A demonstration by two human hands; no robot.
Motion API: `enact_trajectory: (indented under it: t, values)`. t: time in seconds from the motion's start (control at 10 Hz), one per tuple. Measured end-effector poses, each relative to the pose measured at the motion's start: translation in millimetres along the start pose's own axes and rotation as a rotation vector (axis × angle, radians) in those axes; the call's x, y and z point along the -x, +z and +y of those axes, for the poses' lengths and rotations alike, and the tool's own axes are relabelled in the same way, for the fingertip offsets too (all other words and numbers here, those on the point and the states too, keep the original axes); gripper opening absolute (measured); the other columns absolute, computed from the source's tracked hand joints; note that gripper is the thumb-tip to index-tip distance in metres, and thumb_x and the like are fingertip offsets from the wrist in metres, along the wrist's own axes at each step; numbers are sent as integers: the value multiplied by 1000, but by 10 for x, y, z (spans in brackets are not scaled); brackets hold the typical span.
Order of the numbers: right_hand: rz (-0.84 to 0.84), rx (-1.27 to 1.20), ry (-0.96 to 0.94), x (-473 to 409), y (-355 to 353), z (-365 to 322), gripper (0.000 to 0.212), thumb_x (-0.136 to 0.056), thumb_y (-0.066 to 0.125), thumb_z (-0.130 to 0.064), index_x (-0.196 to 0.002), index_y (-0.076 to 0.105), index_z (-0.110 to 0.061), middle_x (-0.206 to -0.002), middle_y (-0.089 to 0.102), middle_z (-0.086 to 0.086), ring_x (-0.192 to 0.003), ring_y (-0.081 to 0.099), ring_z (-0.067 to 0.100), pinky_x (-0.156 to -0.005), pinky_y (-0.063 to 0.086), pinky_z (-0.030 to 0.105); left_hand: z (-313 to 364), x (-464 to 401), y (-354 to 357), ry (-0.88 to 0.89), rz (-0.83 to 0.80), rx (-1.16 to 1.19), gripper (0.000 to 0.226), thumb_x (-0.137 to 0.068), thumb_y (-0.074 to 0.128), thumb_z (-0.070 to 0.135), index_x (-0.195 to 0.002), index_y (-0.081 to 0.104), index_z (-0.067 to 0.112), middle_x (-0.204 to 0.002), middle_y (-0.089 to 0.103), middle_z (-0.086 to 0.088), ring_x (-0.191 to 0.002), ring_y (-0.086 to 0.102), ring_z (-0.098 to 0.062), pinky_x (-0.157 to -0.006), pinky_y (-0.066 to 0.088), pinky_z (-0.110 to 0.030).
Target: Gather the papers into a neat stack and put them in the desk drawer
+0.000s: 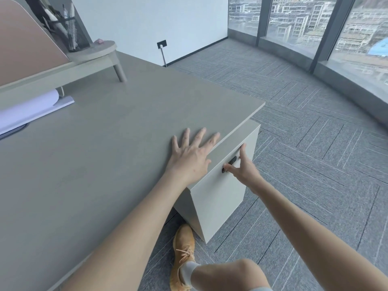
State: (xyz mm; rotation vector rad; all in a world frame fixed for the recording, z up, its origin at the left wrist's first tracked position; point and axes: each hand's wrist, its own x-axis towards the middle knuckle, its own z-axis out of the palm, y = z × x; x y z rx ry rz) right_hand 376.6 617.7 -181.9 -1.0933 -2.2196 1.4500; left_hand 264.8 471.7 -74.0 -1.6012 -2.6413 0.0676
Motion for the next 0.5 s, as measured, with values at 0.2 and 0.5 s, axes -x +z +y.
enact_trajectory:
  t: [0.2,0.5]
  values:
    - [-24,108,67,102,-46,-104,101,-94,65,-36,-161,-9,-25,-143,57,16,-131,54,36,-101,43,39,22,41,-56,-2,-43,4,85,-90,52,45,-154,-5,47,-169,-2,4,-153,-3,-40,-118,5,-64]
    - [-33,319,-66,481,-91,-490,63,-94,63,-28,-151,38,-12,-133,62,16,-127,54,32,-98,40,33,-37,209,-319,-207,44,643,69,-95,55,31,-156,24,25,-162,31,-7,-150,24,-29,-119,22,-39]
